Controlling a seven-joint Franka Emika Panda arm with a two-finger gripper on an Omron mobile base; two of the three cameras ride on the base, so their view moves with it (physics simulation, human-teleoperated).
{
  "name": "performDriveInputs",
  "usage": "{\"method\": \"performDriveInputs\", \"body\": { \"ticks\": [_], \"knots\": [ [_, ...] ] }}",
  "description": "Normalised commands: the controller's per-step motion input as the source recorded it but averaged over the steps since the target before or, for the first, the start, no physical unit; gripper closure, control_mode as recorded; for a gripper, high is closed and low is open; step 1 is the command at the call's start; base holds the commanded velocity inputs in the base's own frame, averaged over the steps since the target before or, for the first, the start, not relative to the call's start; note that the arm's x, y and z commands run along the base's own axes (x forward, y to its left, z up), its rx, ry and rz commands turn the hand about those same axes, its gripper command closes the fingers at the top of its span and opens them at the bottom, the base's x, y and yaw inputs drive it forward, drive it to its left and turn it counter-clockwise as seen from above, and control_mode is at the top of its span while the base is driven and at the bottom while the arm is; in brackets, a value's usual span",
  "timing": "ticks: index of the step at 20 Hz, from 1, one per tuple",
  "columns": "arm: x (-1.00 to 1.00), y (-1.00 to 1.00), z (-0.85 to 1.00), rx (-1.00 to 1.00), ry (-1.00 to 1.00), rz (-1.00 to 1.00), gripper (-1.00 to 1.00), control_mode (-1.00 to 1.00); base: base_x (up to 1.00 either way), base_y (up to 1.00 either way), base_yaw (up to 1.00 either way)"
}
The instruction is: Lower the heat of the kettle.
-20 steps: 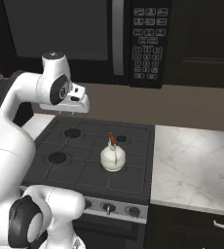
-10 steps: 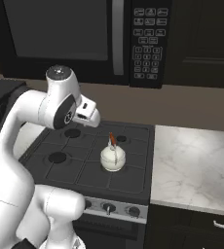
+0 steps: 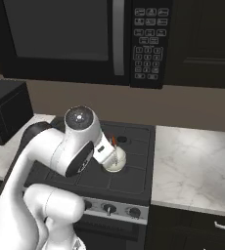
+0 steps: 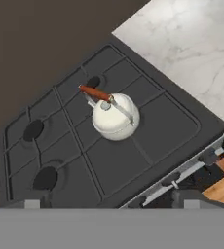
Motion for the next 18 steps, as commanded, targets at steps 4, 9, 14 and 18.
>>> {"method": "performDriveInputs", "body": {
  "ticks": [4, 9, 14, 18],
  "knots": [
    [-0.79, -0.57, -0.21, 0.43, -0.08, -0.31, -1.0, -1.0, 0.0, 0.0, 0.0],
    [-0.76, -0.44, -0.18, 0.41, 0.0, -0.27, -1.0, -1.0, 0.0, 0.0, 0.0],
    [-0.6, -0.25, -0.26, 0.35, 0.0, -0.25, -1.0, -1.0, 0.0, 0.0, 0.0],
    [-0.19, -0.09, -0.46, 0.3, 0.0, -0.13, -1.0, -1.0, 0.0, 0.0, 0.0]
  ]
}}
